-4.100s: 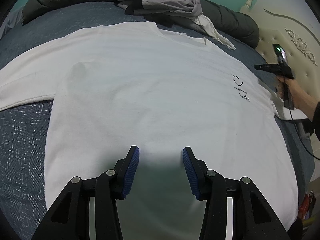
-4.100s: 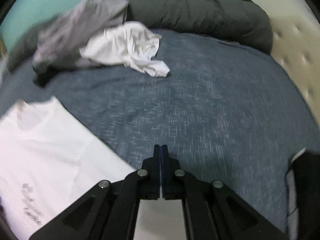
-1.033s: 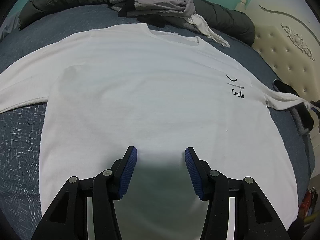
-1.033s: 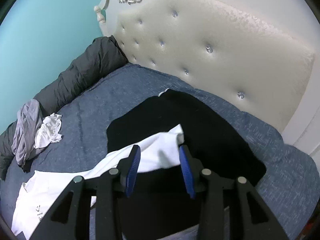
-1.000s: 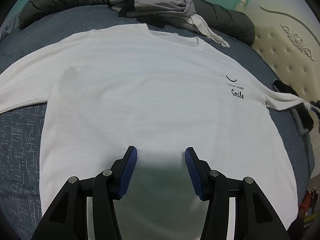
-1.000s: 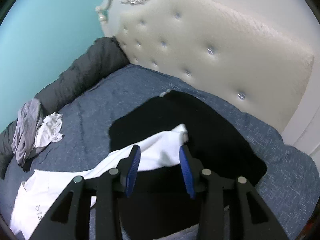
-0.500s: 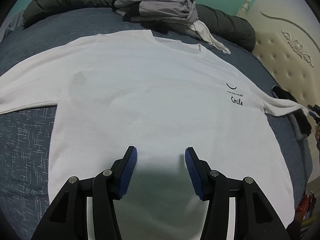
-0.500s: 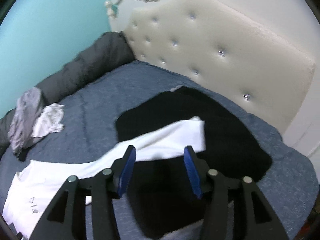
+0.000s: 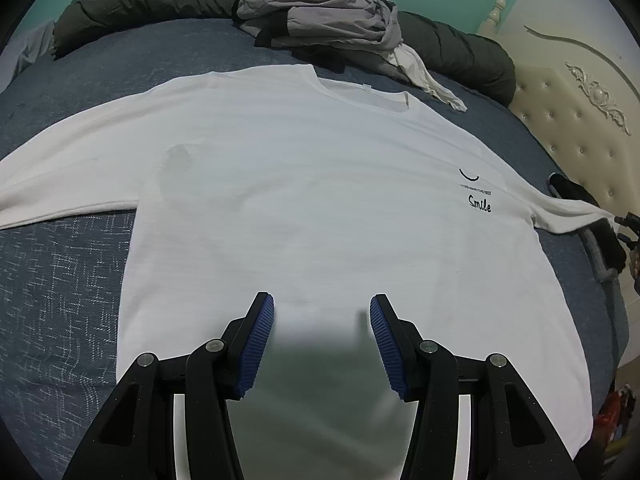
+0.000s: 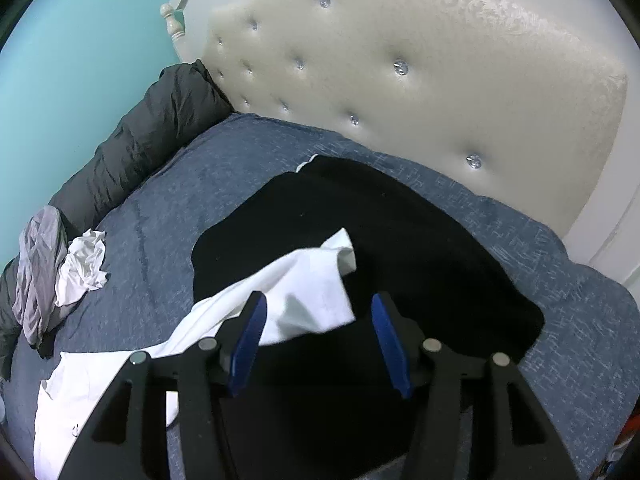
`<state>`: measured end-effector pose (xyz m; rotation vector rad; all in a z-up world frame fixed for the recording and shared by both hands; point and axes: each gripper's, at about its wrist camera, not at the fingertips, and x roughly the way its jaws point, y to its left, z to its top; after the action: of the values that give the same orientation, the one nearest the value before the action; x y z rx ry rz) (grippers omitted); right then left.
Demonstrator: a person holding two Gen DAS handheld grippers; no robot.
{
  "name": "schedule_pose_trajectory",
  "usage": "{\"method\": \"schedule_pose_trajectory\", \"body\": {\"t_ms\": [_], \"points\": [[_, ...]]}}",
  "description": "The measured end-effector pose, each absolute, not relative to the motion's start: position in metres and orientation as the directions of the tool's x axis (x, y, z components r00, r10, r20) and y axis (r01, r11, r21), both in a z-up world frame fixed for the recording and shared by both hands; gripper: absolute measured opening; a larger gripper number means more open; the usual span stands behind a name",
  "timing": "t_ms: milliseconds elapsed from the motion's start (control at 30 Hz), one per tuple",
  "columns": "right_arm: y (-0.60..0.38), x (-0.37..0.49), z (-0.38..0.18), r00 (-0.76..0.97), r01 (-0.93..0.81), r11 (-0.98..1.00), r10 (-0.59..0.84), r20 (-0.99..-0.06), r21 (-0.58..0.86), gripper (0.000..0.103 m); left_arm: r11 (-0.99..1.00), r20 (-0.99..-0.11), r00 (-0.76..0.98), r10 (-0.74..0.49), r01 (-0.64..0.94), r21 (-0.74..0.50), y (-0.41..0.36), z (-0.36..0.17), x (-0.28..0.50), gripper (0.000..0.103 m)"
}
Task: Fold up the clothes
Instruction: 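Lift the white sleeve with the right gripper toward the shirt body, then fold the sleeve and shirt side across the shirt body with the right gripper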
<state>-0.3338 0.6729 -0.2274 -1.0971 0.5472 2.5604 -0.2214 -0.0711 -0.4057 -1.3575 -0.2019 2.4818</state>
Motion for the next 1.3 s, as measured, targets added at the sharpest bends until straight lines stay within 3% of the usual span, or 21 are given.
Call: {"method": "schedule_pose_trajectory", "body": {"t_ms": [100, 200, 300, 900, 1300], "points": [[0.674, -0.339, -0.231, -0.648, -0.398, -0.893, 0.114, -0.753, 0.208, 0.054, -0.945, -0.798, -0.507, 0.325, -0.196, -0.261, -0.071, -0.406, -0.223, 0.054], [0.669, -0.343, -0.232, -0.646, -0.377, -0.911, 0.132, -0.752, 0.164, 0.017, -0.947, -0.799, -0.509, 0.320, -0.189, -0.259, -0.074, -0.406, -0.224, 0.054], [0.659, -0.340, -0.225, -0.678, -0.333, -0.932, 0.131, -0.723, 0.144, 0.007, -0.949, -0.800, -0.510, 0.316, -0.184, -0.257, -0.076, -0.406, -0.225, 0.054], [0.467, -0.328, -0.097, -0.769, 0.140, -0.965, -0.247, -0.589, 0.221, 0.006, -0.942, -0.758, -0.562, 0.332, -0.163, -0.292, -0.105, -0.374, -0.185, 0.054], [0.254, -0.279, -0.066, -0.608, 0.493, -0.817, -0.569, -0.555, 0.298, 0.005, -0.943, -0.748, -0.586, 0.311, -0.089, -0.322, -0.151, -0.364, -0.127, 0.054]]}}
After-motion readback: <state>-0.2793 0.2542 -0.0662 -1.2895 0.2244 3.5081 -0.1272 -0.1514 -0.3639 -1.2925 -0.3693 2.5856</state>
